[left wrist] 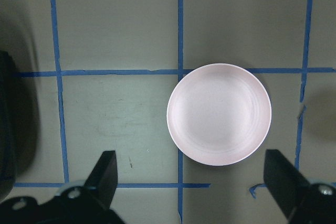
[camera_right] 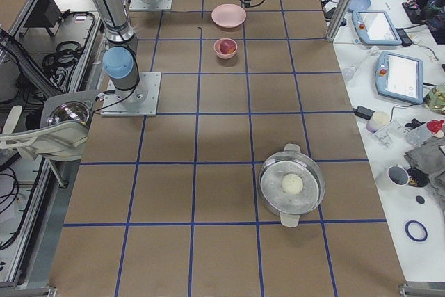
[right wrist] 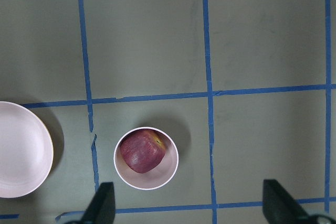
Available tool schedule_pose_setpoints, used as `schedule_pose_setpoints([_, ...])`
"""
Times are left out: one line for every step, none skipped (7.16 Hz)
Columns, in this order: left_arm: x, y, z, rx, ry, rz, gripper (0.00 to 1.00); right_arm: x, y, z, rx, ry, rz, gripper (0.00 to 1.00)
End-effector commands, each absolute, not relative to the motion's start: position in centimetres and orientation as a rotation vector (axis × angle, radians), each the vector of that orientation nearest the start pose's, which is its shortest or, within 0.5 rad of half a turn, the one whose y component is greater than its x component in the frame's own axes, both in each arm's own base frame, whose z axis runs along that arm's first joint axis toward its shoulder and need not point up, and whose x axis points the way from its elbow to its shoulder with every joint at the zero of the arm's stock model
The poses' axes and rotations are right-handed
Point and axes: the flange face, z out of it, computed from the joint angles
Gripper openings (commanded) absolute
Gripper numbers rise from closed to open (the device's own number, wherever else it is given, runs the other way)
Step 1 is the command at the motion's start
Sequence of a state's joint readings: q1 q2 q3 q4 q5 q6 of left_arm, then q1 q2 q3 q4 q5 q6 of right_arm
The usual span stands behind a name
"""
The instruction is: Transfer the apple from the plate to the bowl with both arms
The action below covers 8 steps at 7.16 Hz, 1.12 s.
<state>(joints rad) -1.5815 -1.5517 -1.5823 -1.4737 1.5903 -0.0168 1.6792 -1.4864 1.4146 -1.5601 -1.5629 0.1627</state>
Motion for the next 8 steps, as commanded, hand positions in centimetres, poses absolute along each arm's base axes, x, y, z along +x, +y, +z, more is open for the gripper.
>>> schedule_pose_setpoints([-13.64,-49.12,50.18,-0.011,3.117,-0.163,1.00,19.11,-51.43,52.10,0.084,3.123,-0.093,1.00])
schedule_pose_setpoints([-13.57,-49.13,50.25,-0.007,3.109,-0.165,1.00,19.13,-51.48,52.02,0.083,3.122,-0.091,1.00])
schedule_pose_setpoints([-13.61,-49.13,50.25,-0.009,3.114,-0.165,1.00,19.12,-51.48,52.02,0.084,3.123,-0.091,1.00])
schedule_pose_setpoints([-13.63,-49.19,50.19,-0.009,3.116,-0.165,1.00,19.12,-51.49,52.09,0.083,3.123,-0.093,1.00])
schedule_pose_setpoints([-13.63,-49.28,49.97,-0.009,3.116,-0.158,1.00,18.98,-51.51,52.08,0.086,3.129,-0.093,1.00])
schedule_pose_setpoints([-13.63,-49.28,49.97,-0.009,3.116,-0.158,1.00,19.07,-51.37,52.24,0.084,3.126,-0.096,1.00])
schedule_pose_setpoints([-13.56,-49.37,49.97,-0.011,3.116,-0.158,1.00,19.01,-51.37,52.24,0.084,3.132,-0.098,1.00])
schedule_pose_setpoints([-13.48,-49.35,50.12,-0.014,3.116,-0.163,1.00,19.05,-51.32,52.32,0.084,3.127,-0.099,1.00])
